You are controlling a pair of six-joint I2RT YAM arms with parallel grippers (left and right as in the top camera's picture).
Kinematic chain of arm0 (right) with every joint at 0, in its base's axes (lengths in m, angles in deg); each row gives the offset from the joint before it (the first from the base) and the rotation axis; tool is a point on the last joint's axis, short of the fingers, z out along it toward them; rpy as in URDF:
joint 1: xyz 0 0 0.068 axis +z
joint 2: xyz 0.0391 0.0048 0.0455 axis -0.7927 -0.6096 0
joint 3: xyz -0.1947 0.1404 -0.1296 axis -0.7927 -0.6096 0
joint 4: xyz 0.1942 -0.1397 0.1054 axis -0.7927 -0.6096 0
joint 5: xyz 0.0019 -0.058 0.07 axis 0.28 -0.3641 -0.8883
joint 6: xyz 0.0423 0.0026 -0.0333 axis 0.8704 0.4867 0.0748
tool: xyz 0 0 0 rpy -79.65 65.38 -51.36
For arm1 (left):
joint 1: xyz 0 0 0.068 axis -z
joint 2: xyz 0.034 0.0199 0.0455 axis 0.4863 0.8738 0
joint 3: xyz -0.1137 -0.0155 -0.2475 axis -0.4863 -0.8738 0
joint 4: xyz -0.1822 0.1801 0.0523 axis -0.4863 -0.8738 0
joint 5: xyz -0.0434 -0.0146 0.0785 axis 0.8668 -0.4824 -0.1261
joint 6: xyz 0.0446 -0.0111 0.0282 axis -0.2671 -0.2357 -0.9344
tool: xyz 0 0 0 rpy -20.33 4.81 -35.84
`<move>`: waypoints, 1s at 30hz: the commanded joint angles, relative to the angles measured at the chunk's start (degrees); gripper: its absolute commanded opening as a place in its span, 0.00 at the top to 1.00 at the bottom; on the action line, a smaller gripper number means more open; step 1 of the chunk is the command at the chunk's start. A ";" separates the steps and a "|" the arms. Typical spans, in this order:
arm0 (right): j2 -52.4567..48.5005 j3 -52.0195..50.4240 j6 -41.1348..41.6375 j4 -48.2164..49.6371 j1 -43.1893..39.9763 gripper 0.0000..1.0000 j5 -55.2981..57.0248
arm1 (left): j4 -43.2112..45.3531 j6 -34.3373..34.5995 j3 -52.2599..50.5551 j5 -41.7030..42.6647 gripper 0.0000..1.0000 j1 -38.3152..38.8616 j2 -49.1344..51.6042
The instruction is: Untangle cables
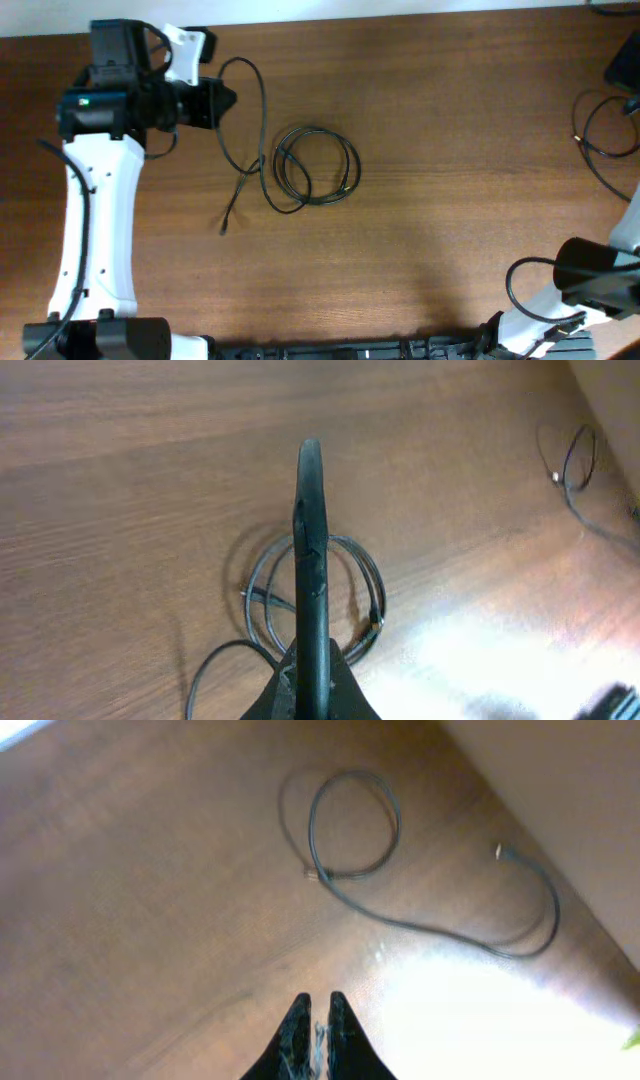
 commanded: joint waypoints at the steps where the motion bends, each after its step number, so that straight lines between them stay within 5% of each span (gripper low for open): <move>1: -2.27 -0.17 -0.13 -2.82 -0.98 0.96 0.83 | -0.09 -2.43 -1.73 -1.29 1.00 2.43 0.48; 3: -2.51 -0.17 -0.20 -4.39 -1.57 0.96 -1.84 | -0.09 -3.13 -2.27 -1.33 1.00 3.43 0.48; 5: -2.51 -0.17 -1.90 -6.19 -1.55 0.69 -10.64 | 0.37 -3.52 -3.93 -1.05 1.00 5.18 0.55; 7: -2.54 -0.17 -10.32 -6.71 -1.44 0.48 -26.86 | 0.07 -10.69 -4.85 9.29 1.00 7.43 0.55; 9: -2.56 -0.17 -18.38 -7.19 -0.63 0.39 -40.24 | 0.11 -18.73 -4.85 21.03 1.00 9.73 0.55; 13: -2.60 -0.17 -19.71 -8.17 2.91 0.37 -39.76 | 5.49 -21.94 -4.85 27.58 0.98 14.49 0.55; 15: -2.60 -0.17 -19.74 -9.01 4.85 0.32 -39.76 | 6.95 -21.88 -4.85 24.96 0.36 15.30 0.55; 18: -2.60 -0.22 -20.17 -10.05 8.09 0.28 -38.66 | 6.97 -16.37 -4.85 8.68 0.32 15.23 0.55; 22: -2.60 -2.84 -20.17 -10.27 13.14 0.20 -37.11 | 5.97 -6.58 -4.87 -16.02 0.10 15.23 0.55; 26: -2.60 -12.68 -20.79 -7.23 20.59 0.19 -37.18 | 6.08 -6.62 -4.87 -12.79 0.08 15.23 0.55; 30: -2.60 -19.50 -20.96 -2.05 26.97 0.19 -37.18 | 6.21 -9.88 -4.87 5.42 0.08 15.26 0.55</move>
